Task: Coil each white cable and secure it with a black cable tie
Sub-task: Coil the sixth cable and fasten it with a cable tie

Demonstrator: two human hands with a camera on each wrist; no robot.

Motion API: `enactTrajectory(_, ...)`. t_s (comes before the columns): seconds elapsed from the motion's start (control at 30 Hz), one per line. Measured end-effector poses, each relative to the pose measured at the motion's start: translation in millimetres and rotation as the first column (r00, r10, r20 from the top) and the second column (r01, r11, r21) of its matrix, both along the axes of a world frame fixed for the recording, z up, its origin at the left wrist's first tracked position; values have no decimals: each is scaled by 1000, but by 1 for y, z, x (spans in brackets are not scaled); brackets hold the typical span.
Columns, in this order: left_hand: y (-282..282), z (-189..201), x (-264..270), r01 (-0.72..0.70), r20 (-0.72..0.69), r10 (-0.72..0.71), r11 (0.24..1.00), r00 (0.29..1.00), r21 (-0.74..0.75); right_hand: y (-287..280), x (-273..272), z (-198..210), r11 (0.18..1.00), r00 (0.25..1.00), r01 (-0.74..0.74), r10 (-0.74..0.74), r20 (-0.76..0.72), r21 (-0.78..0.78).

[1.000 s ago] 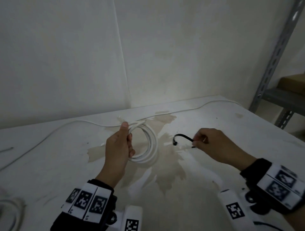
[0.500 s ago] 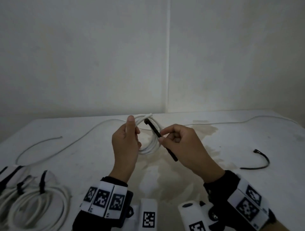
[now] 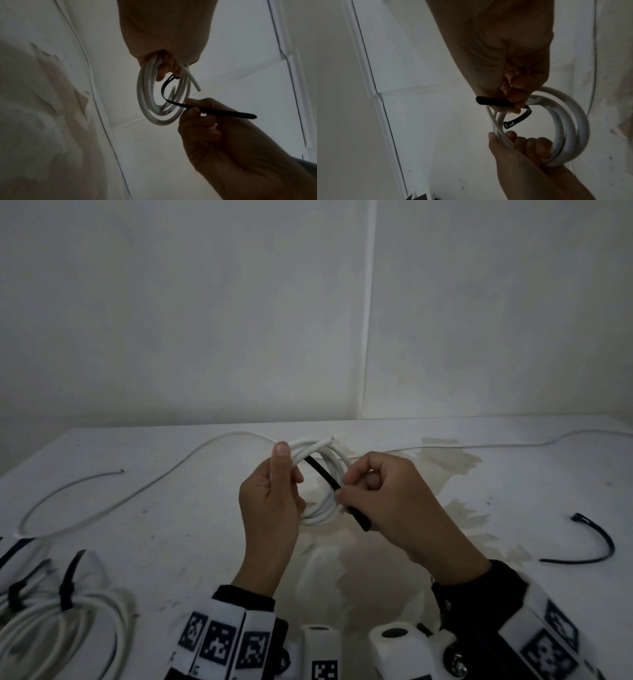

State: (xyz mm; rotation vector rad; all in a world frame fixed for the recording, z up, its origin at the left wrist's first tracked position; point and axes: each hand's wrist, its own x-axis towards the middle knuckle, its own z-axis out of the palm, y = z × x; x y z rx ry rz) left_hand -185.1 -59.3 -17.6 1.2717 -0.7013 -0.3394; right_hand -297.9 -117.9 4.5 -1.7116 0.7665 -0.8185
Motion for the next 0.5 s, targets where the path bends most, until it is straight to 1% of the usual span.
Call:
enactTrajectory(0.1, 1, 0, -7, 70, -56, -70, 998, 996, 4, -2, -2, 3, 1000, 999, -4, 3, 52, 18)
enactTrajectory(0.27, 1, 5, -8, 105, -109, -101, 994, 989, 25, -1, -5, 8, 998, 993, -59, 56, 102, 32)
enactTrajectory(0.4, 5, 12, -2, 191, -48, -191, 982, 980, 7, 1, -5, 12, 993, 988, -111, 106, 113, 32)
enactTrajectory(0.5, 7, 16, 0, 232, -42, -233, 972, 971, -32, 2, -7, 14, 992, 985, -124, 121, 127, 16)
